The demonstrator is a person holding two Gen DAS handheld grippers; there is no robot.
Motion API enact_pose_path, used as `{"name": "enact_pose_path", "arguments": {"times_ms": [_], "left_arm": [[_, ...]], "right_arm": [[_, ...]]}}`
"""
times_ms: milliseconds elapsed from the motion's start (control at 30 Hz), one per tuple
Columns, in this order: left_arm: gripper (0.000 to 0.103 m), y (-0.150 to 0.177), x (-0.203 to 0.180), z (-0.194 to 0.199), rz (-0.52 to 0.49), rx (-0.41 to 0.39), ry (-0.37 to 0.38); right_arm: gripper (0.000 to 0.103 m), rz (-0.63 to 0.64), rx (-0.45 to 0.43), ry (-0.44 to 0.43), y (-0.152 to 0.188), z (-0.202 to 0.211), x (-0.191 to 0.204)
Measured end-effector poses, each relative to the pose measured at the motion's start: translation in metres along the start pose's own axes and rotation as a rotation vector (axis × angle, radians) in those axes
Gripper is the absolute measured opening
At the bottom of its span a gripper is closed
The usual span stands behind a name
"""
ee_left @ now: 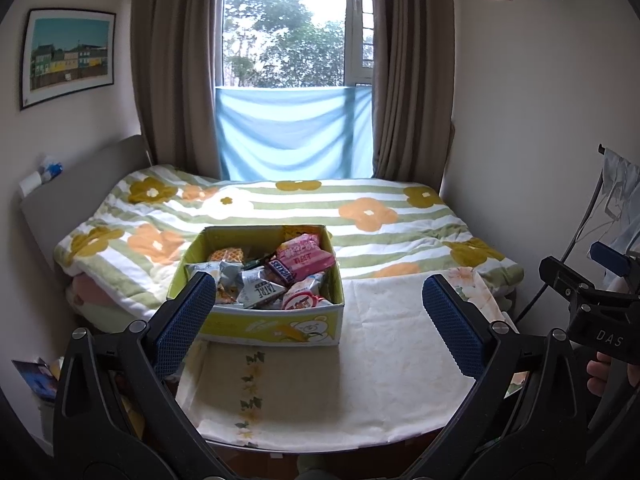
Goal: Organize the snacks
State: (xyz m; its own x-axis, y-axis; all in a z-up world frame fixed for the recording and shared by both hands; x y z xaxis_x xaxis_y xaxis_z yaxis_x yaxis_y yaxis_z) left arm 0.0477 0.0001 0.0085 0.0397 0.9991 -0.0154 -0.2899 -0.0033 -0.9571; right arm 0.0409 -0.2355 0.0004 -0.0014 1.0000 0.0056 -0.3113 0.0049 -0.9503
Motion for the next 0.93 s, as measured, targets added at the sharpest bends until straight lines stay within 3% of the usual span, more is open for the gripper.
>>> {"name": "enact_pose_path", "arguments": {"times_ms": [633,933], "left_arm": [[0.103,0.007,0.001,-0.006,0.019,0.023,-0.027],[0.103,0.011,0.004,-0.012,0.003,0.027,-0.078]], "right_arm": [[0.103,0.0,0.013,-0.002,0.006,-0.005,0.001],[0.103,0.0,0.016,-0.005,0.009,-0.006,0.002]]}}
Point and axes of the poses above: each gripper's, at about its wrist camera, not at the fingertips, and z roughly against the way its jaws point, x to its left, y to its underside, the point moved 6 cm from there along -z, roughly the way its jaws point, and after that the axes turned 11 degrees about -x, right-handed, at the moved point
